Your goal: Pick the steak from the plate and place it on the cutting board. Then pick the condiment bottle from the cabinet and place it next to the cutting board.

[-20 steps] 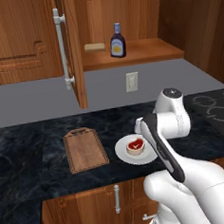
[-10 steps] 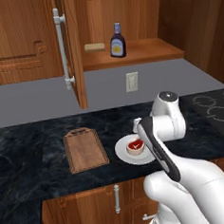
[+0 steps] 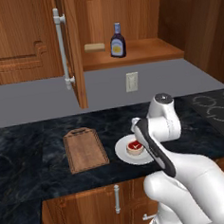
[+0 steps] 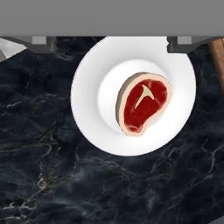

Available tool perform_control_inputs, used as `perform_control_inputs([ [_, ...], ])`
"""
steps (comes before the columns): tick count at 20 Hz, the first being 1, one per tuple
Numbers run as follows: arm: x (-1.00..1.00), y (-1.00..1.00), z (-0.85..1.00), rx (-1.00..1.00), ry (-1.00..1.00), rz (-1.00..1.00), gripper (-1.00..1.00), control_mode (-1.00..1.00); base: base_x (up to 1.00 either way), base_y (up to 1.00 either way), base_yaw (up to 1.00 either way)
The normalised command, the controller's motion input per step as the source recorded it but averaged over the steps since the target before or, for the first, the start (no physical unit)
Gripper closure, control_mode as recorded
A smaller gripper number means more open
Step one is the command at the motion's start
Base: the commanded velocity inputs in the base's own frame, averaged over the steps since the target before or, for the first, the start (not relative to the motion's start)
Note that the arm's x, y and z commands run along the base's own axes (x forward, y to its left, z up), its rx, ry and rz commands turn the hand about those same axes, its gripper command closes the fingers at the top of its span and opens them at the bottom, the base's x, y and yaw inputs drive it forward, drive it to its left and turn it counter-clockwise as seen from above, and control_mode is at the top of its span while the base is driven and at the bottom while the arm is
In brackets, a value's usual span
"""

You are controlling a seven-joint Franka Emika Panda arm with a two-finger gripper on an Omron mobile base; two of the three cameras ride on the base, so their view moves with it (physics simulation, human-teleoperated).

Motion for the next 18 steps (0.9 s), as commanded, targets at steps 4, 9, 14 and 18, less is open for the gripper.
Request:
perform_control_inputs([
  [4, 0.18, 0.01, -0.13, 0.02, 0.00, -0.07, -1.00, -1.00, 0.00, 0.00, 0.00],
  [9, 0.17, 0.00, -0.13, 0.02, 0.00, -0.06, -1.00, -1.00, 0.00, 0.00, 0.00],
  [14, 0.16, 0.00, -0.12, 0.02, 0.00, -0.05, -1.00, -1.00, 0.00, 0.00, 0.00],
  [18, 0.13, 0.00, -0.12, 0.02, 0.00, -0.04, -1.00, -1.00, 0.00, 0.00, 0.00],
])
